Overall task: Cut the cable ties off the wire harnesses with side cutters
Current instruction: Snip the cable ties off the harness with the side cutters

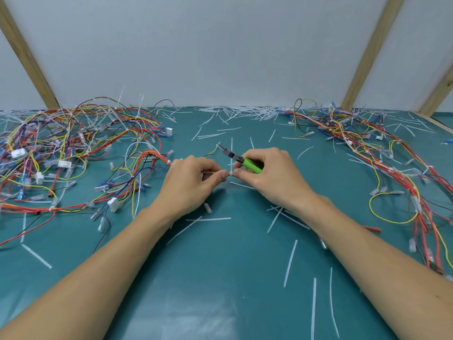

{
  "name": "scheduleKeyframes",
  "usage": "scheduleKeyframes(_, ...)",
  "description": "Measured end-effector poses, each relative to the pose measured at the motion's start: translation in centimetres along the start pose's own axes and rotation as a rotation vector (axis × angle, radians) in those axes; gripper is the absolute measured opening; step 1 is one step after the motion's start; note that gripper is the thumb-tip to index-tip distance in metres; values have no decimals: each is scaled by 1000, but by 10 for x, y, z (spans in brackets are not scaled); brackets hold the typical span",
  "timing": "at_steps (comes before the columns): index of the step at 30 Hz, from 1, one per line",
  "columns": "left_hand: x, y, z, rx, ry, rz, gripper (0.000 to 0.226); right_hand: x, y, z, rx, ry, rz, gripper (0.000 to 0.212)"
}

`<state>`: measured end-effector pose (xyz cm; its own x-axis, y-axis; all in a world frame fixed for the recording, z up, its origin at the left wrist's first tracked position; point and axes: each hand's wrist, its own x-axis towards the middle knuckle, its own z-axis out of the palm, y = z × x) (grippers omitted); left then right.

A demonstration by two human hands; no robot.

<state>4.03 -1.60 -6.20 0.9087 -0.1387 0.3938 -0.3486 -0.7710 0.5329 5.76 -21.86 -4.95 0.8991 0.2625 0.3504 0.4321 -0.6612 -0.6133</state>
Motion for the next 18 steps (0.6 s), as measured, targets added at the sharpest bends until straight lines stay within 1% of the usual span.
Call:
scheduleKeyframes(2,0,0,1,17,13,-20,23,3,4,-7,-145,33,-31,29)
scheduleKeyframes(4,0,0,1,17,25,-43,21,5,9,-17,-260,70,-59,37)
scheduleKeyframes(6,0,-1,1,8,26,-64,20,8,13,-25,-313,64,-70,47)
scheduleKeyframes(9,0,-1,1,-32,15,-89,29,8,17,-29,-372,15,-81,60)
scheduleKeyframes(13,-1,-2,0,-37,2,-97,28,7,16,-29,-402,-49,-72,58)
scheduleKeyframes(18,0,-1,-1,-21,24,-62,25,6,12,-28,-436,-62,-100,55)
